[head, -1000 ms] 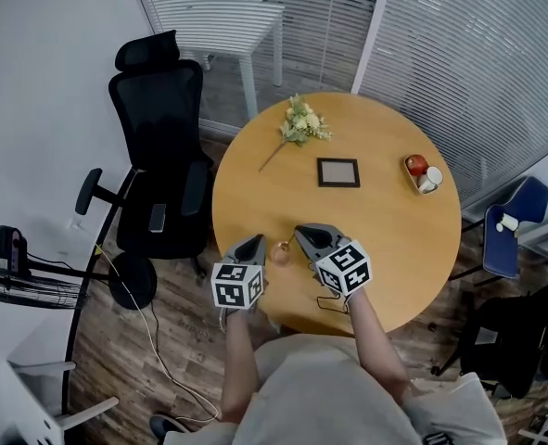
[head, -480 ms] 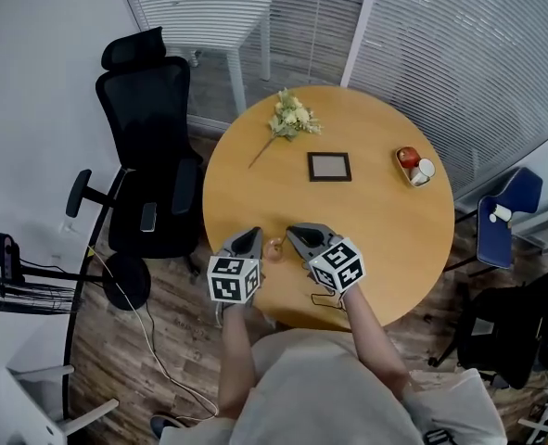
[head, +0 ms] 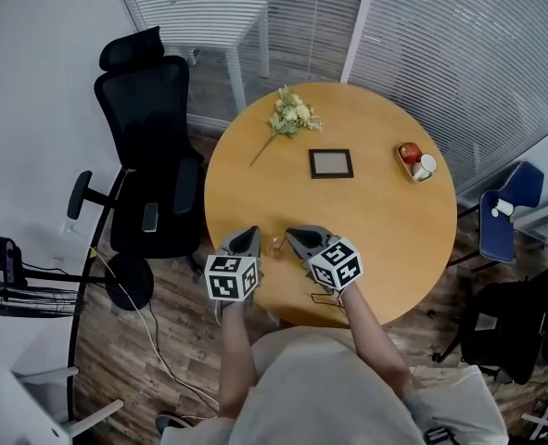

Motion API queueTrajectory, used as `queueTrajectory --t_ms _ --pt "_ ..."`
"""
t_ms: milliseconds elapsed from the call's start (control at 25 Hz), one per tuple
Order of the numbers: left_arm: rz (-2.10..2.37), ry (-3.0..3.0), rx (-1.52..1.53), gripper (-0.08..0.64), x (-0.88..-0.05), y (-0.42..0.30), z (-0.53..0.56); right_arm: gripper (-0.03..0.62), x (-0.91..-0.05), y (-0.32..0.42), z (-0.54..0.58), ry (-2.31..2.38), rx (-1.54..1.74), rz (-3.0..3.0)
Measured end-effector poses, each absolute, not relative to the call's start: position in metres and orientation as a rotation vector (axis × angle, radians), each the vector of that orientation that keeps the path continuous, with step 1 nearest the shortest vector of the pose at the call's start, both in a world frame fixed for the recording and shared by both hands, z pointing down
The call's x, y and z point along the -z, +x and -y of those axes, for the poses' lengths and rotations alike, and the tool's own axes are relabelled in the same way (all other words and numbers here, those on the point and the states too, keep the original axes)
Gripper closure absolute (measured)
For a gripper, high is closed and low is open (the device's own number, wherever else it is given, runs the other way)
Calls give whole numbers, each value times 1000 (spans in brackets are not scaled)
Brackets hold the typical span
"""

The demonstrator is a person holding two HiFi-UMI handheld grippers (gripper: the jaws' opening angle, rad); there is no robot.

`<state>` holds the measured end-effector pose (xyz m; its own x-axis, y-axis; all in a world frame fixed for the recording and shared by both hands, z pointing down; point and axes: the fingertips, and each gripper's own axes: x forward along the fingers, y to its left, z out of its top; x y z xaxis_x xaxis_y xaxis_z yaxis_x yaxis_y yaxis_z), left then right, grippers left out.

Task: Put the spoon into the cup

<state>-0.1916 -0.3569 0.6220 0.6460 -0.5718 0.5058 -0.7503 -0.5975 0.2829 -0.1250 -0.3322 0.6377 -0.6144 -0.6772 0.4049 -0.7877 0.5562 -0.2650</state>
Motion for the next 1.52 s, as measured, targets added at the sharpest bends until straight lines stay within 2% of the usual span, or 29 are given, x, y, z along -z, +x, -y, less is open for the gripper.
queueTrajectory --t_ms 1520 --pt "995 2368 -553 551 -637 -195 355 586 -707 -123 323 1287 -863 2413"
